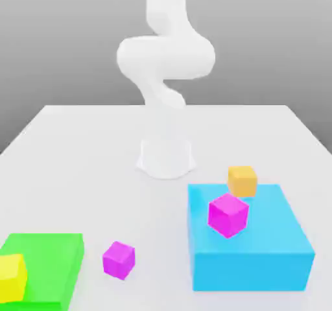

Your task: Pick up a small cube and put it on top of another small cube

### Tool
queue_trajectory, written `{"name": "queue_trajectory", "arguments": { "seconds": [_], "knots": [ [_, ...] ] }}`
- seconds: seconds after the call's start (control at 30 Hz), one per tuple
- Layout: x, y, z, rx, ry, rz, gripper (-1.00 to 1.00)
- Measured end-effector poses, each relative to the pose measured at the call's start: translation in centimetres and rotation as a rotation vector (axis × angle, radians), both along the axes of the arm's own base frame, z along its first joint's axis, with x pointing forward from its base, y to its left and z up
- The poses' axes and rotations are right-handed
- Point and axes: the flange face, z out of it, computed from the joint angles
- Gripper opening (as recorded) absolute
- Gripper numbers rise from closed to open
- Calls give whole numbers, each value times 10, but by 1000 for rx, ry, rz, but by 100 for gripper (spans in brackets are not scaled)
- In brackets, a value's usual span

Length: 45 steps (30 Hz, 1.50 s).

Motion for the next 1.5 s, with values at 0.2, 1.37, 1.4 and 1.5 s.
{"name": "queue_trajectory", "arguments": {
  "seconds": [0.2, 1.37, 1.4, 1.5],
  "knots": [
    [59, -26, -128, 53, 194, -87, 0],
    [15, -84, -489, 145, 710, -374, -100],
    [15, -83, -480, 144, 710, -368, -100],
    [25, -58, -462, 75, 714, -190, -100]
  ]
}}
